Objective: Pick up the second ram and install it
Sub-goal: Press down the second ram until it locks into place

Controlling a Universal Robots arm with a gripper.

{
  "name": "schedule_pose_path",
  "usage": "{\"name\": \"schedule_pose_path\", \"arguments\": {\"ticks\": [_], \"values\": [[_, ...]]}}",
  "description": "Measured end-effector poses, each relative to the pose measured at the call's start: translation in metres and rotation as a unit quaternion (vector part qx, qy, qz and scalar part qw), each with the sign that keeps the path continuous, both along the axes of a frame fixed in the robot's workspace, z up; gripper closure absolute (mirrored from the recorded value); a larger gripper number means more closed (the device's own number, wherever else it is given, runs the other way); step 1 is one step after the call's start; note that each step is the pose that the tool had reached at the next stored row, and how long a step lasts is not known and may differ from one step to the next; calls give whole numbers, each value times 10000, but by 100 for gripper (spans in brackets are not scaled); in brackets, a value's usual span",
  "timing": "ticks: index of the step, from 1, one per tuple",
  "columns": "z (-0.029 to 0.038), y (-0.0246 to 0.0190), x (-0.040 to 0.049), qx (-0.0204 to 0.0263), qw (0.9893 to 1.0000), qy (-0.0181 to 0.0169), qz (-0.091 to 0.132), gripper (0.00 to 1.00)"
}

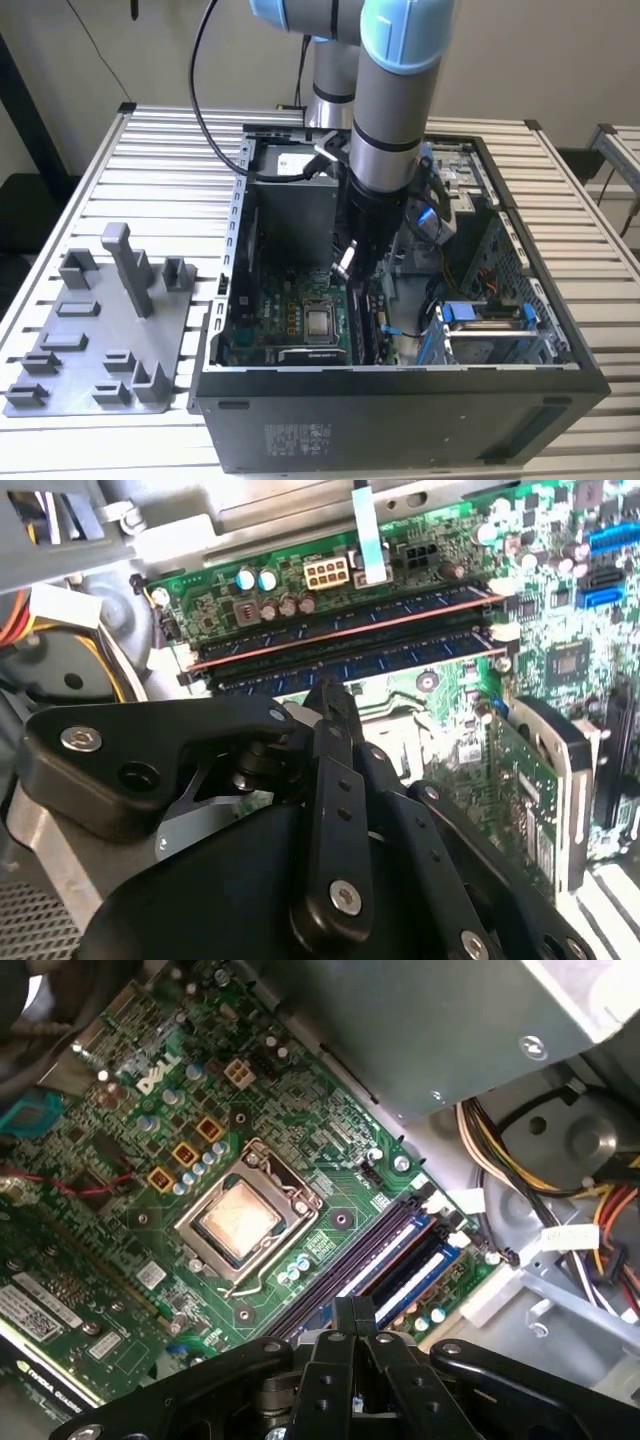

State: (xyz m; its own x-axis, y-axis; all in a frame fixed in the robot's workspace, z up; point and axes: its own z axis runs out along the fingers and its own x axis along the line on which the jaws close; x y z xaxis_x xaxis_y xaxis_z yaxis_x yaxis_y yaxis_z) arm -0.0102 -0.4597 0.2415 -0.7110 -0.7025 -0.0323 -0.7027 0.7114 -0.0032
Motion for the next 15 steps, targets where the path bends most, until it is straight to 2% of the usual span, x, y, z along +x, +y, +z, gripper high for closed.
{"name": "schedule_pose_path", "arguments": {"ticks": [4,8,12,15], "values": [[-21,0,-4,5,9997,-8,250,89],[-22,0,-8,9,9987,-12,500,89],[-22,0,-9,10,9972,-44,751,89],[-19,0,-8,10,9955,-71,950,89]]}}
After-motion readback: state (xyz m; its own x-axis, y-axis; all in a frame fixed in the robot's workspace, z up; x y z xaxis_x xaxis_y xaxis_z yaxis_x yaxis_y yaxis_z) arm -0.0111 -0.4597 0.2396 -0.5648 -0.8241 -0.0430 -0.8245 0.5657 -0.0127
